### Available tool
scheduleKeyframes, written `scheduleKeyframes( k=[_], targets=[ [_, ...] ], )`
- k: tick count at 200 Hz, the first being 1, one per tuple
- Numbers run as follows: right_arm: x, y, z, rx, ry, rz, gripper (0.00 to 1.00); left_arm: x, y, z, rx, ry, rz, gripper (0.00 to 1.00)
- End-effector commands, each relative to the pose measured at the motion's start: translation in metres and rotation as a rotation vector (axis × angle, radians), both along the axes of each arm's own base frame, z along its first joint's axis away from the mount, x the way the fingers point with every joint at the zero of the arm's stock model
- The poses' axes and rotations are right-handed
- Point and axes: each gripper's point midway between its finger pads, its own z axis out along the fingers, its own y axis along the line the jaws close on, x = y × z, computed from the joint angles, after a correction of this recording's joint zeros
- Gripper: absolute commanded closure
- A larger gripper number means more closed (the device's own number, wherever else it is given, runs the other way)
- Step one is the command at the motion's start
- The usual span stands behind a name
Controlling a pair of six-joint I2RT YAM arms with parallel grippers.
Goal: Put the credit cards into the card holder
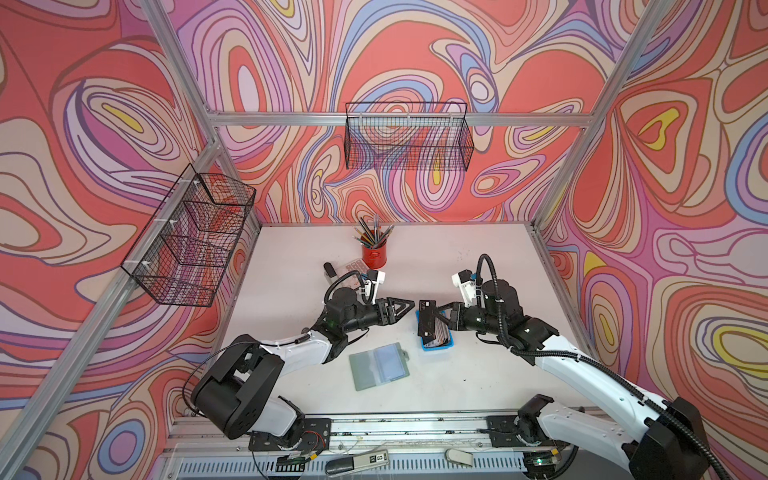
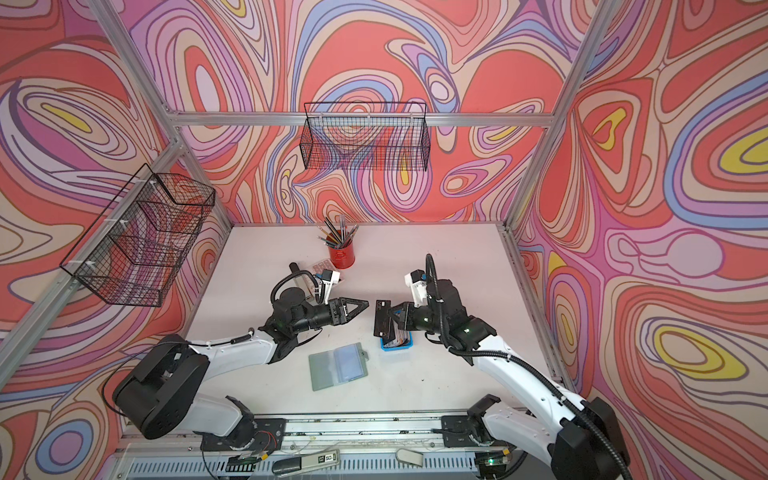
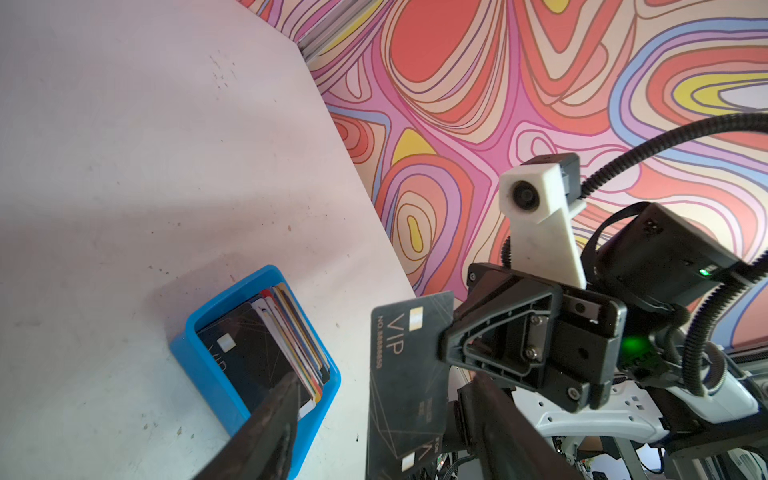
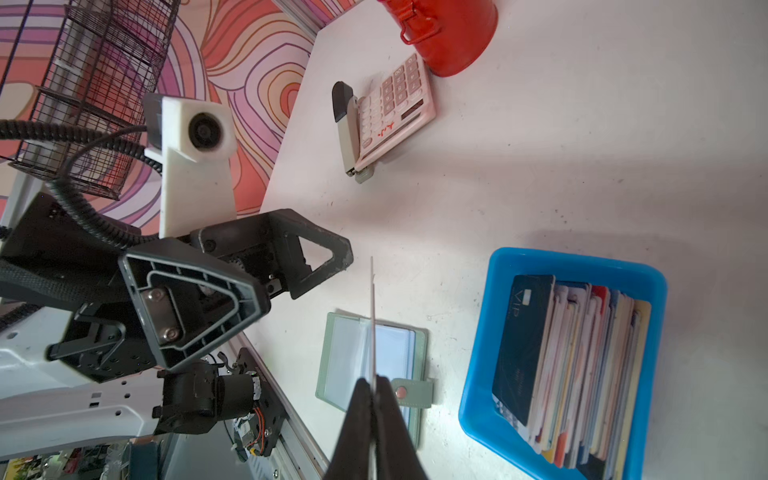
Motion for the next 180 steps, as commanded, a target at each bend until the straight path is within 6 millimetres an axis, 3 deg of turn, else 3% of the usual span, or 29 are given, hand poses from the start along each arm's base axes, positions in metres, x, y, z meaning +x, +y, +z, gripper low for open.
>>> scheduleKeyframes(
  k=[1, 47, 89, 127, 130, 135, 148, 167, 180],
  targets=[
    [0.0, 0.007, 0.02, 0.11, -0.035, 0.003, 1.0, -0.007, 0.003, 0.004, -0.035, -0.028, -0.017, 0.33],
    [-0.003, 0.015, 0.04, 0.21, -0.044, 0.033, 1.0, -0.01, -0.004, 0.006, -0.05, -0.022, -0.063, 0.37],
    [-0.003, 0.018, 0.034, 0.22, -0.023, 0.04, 1.0, -0.018, -0.006, 0.019, -0.089, -0.052, -0.112, 0.53],
    [-0.001, 0.023, 0.034, 0.242, -0.016, 0.054, 1.0, -0.024, -0.009, 0.02, -0.095, -0.054, -0.141, 0.54],
    [-0.001, 0.023, 0.034, 0.243, -0.015, 0.054, 1.0, -0.02, -0.012, 0.032, -0.112, -0.082, -0.144, 0.55],
    [0.0, 0.023, 0.033, 0.243, -0.014, 0.055, 1.0, -0.02, -0.013, 0.034, -0.116, -0.084, -0.151, 0.55],
    [0.001, 0.024, 0.031, 0.236, -0.01, 0.057, 1.0, -0.02, -0.014, 0.036, -0.126, -0.085, -0.155, 0.64],
    [0.002, 0.024, 0.029, 0.229, -0.005, 0.053, 1.0, -0.018, -0.014, 0.034, -0.123, -0.073, -0.147, 0.88],
    [0.003, 0.023, 0.029, 0.227, -0.009, 0.041, 0.87, -0.016, -0.013, 0.034, -0.127, -0.051, -0.129, 0.97]
  ],
)
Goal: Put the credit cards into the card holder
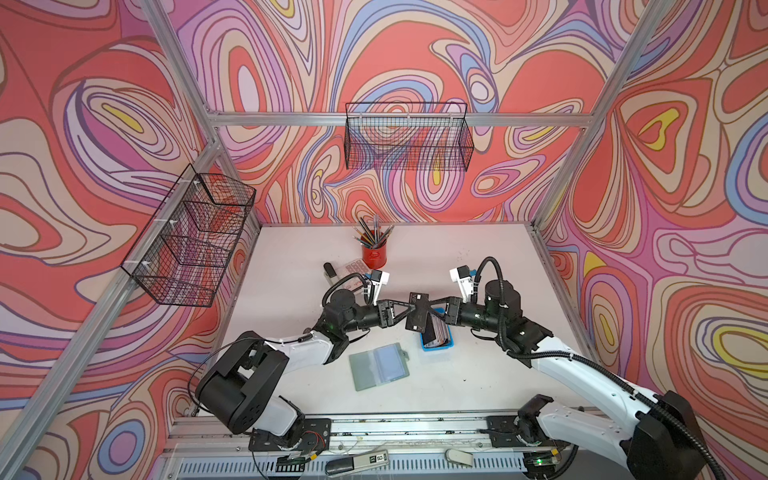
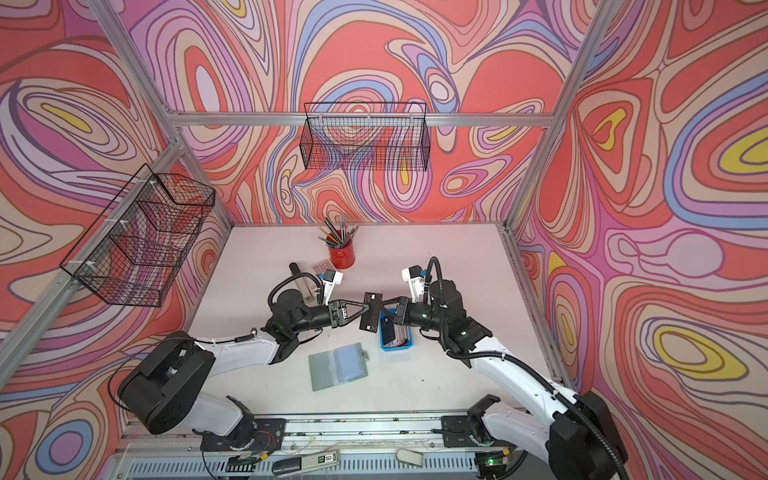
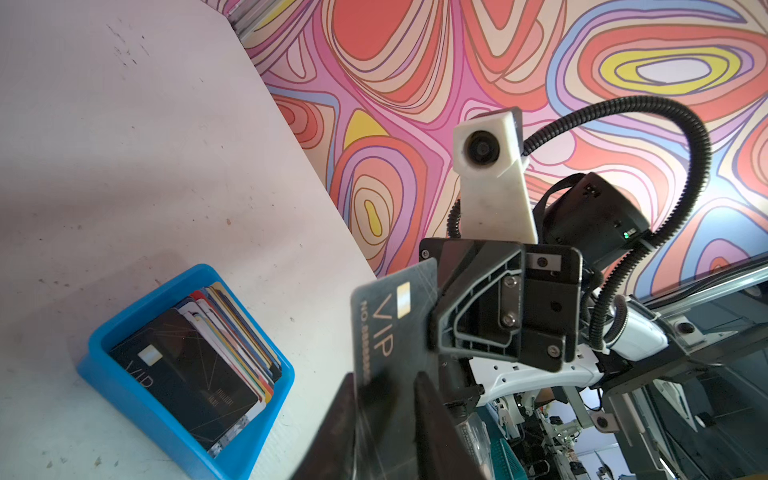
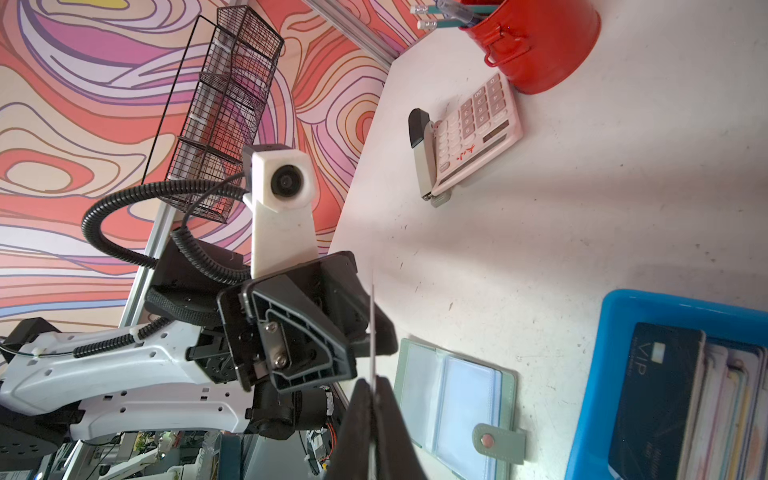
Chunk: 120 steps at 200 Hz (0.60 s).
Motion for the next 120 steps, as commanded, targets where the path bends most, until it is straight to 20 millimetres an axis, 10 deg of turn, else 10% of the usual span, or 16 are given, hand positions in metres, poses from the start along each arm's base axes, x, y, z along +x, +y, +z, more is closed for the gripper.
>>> scheduleKeyframes(
  k=[1, 51, 120],
  targets=[
    [0.0, 0.0, -0.002, 0.004, 0.0, -0.006, 0.86, 0.002, -0.003, 0.017, -0.047, -0.024, -0.007, 0.98],
    [0.003, -0.035, 0.015, 0.042, -0.088, -0.216, 0.58, 0.043, 0.014, 0.06, -0.105, 0.069, 0.276, 1.0],
    [-0.025, -0.035, 0.038, 0.403, -0.21, -0.29, 0.58, 0.039, 0.022, 0.086, -0.144, 0.021, 0.523, 1.0]
  ],
)
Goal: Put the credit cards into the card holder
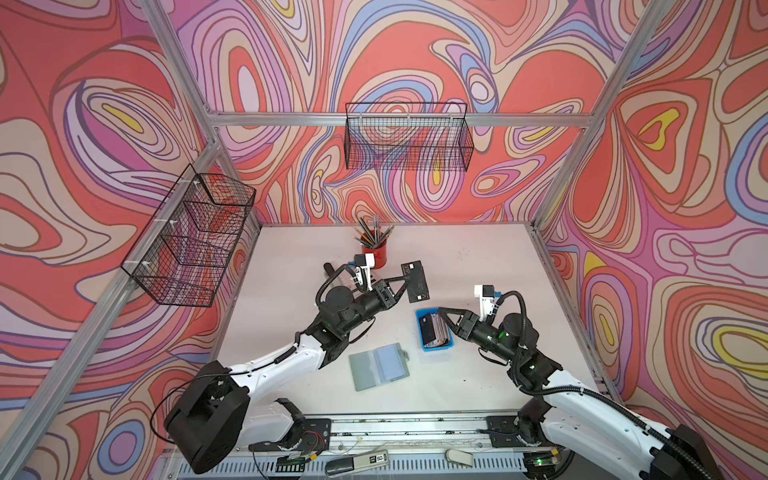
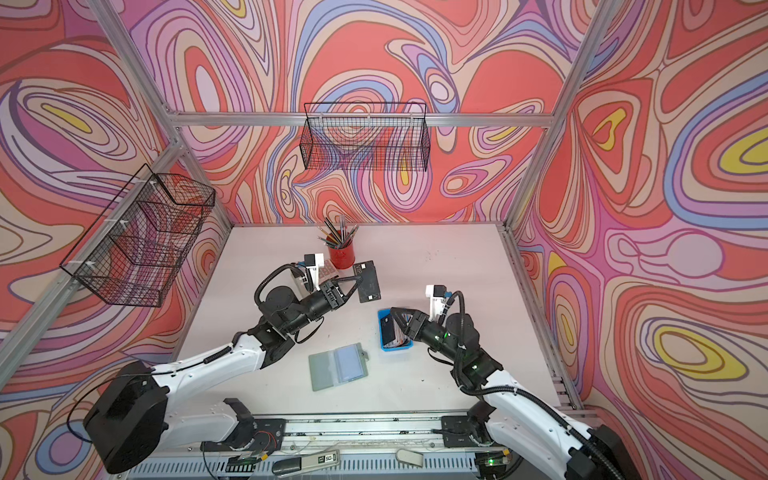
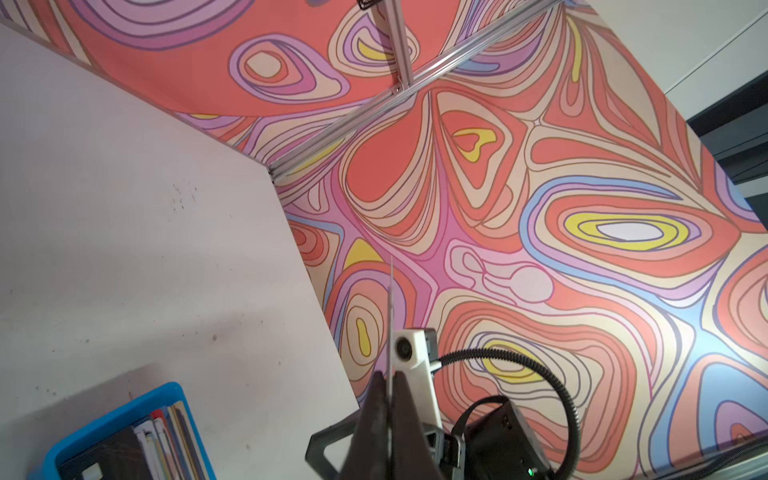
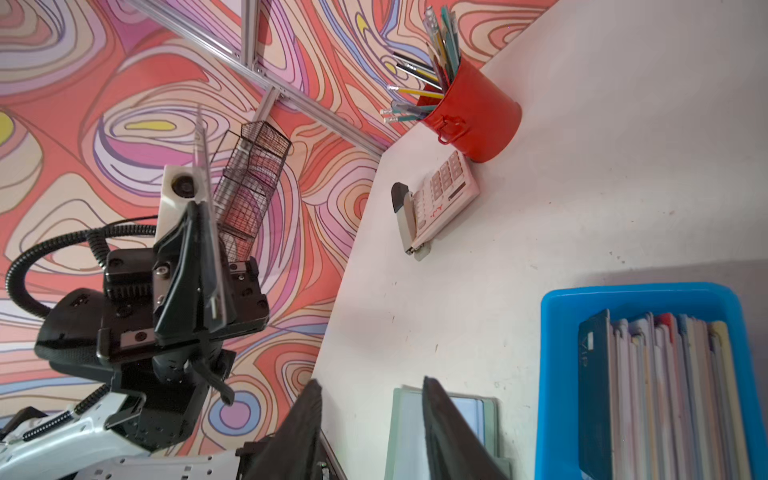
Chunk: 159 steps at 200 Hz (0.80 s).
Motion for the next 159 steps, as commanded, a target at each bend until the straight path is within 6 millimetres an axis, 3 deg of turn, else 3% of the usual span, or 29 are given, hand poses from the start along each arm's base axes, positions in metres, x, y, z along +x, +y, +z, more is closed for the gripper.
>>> scheduleKeyframes(
  k=[1, 41, 77, 121, 159],
  targets=[
    [-0.009, 0.001, 0.055, 0.218, -0.154, -0.047, 0.58, 0.01, 0.008, -0.004, 0.0, 0.018, 0.133, 1.0],
    [-0.031, 0.008, 0.069, 0.363, -0.229, -0.04, 0.59, 0.003, 0.006, -0.004, -0.037, 0.013, 0.173, 1.0],
    [-0.022, 0.016, 0.058, 0.368, -0.184, -0.047, 0.62, -0.001, 0.004, -0.001, -0.072, 0.006, 0.17, 1.0],
    [-0.019, 0.027, 0.071, 0.415, -0.22, -0.012, 0.64, -0.006, 0.0, 0.001, -0.087, -0.002, 0.152, 1.0],
    [-0.011, 0.037, 0.067, 0.419, -0.192, -0.004, 0.69, -0.007, -0.001, 0.002, -0.104, -0.003, 0.144, 1.0]
  ],
)
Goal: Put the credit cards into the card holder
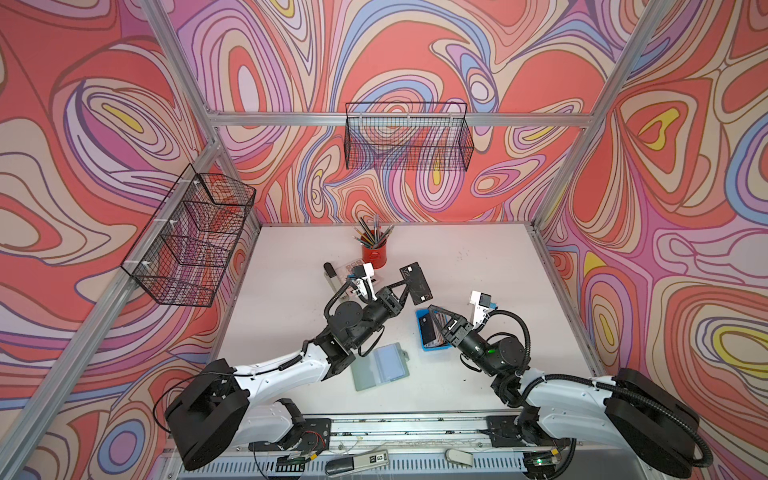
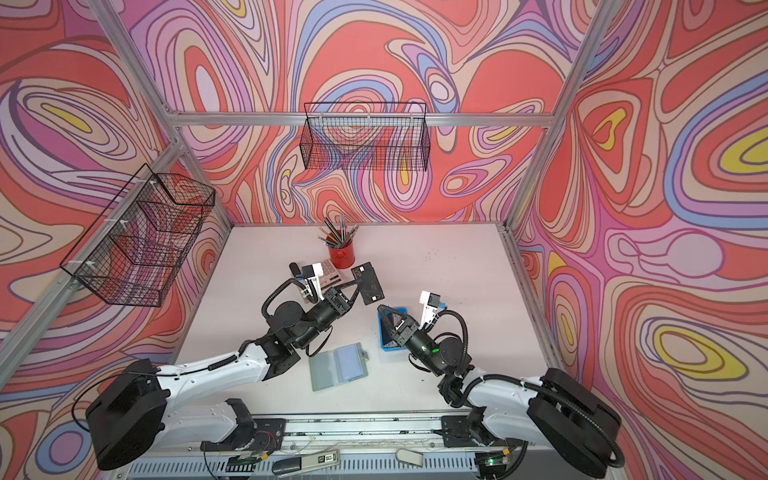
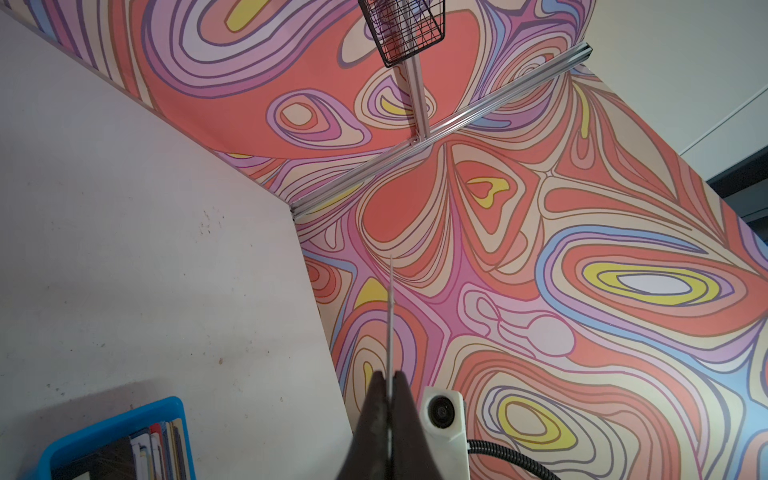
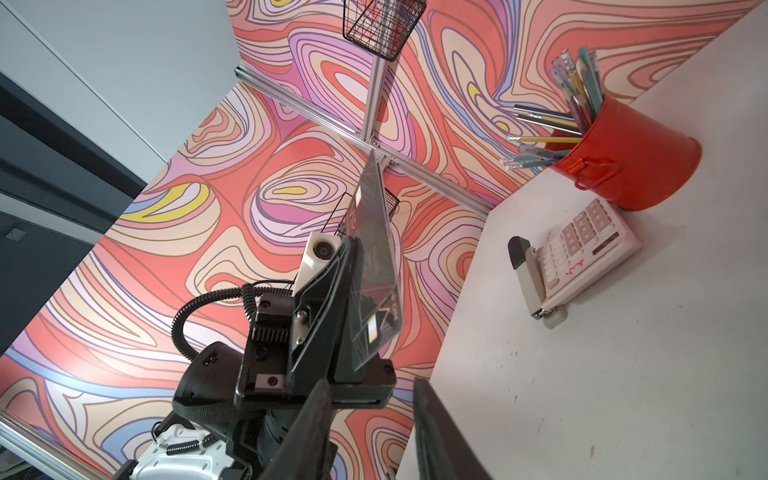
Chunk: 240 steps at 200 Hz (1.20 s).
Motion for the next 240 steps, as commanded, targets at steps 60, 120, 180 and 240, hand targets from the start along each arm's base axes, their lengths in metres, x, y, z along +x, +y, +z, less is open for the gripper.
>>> scheduleKeyframes(
  k=[60, 120, 180, 240],
  targets=[
    [0.008, 0.017, 0.018, 0.107, -0.027, 0.043, 0.75, -0.005, 0.001, 0.008, -0.065, -0.026, -0.01, 1.0],
    [0.012, 0.029, 0.02, 0.14, -0.037, 0.087, 0.84, -0.008, 0.004, 0.009, -0.072, -0.029, -0.014, 1.0],
    [0.011, 0.025, 0.016, 0.149, -0.028, 0.079, 0.84, -0.009, 0.015, 0.003, -0.06, -0.024, 0.023, 1.0],
    [0.011, 0.024, 0.016, 0.137, -0.027, 0.071, 0.89, -0.011, 0.01, 0.01, -0.079, -0.04, -0.004, 1.0]
  ],
)
